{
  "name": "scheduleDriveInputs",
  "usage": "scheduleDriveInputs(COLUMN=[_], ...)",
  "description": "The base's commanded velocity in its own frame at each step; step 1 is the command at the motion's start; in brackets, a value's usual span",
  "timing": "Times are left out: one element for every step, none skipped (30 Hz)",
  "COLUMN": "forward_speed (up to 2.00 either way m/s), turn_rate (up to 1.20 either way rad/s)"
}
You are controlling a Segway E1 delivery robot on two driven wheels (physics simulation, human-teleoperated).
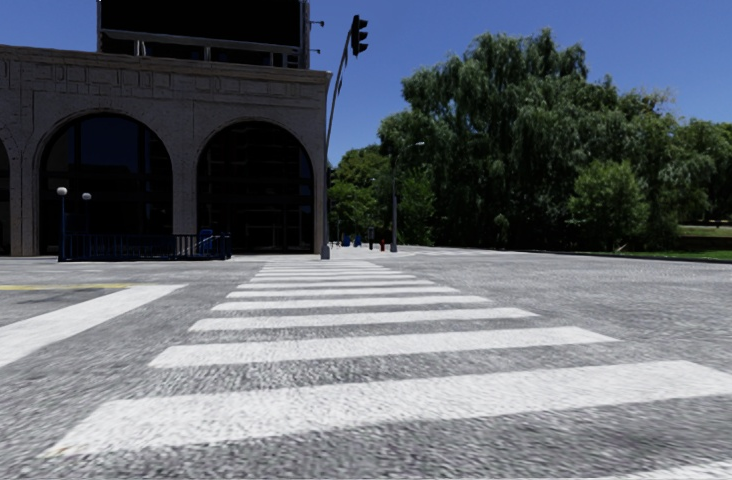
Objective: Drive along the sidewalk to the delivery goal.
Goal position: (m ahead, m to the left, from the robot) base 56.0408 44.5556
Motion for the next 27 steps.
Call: scheduleDriveInputs(forward_speed=[1.35,1.33,1.32,1.32,1.32,1.32,1.32,1.32,1.32,1.32,1.32,1.32,1.32,1.32,1.32,1.32,1.32,1.32,1.32,1.32,1.32,1.32,1.32,1.32,1.32,1.32,1.32], turn_rate=[0.24,0.24,0.23,0.19,0.19,0.14,0.13,0.13,0.13,0.13,0.13,0.13,0.1,0.06,0.0,0.0,0.0,0.0,0.0,0.0,0.0,0.0,0.0,0.0,0.0,0.0,0.0])
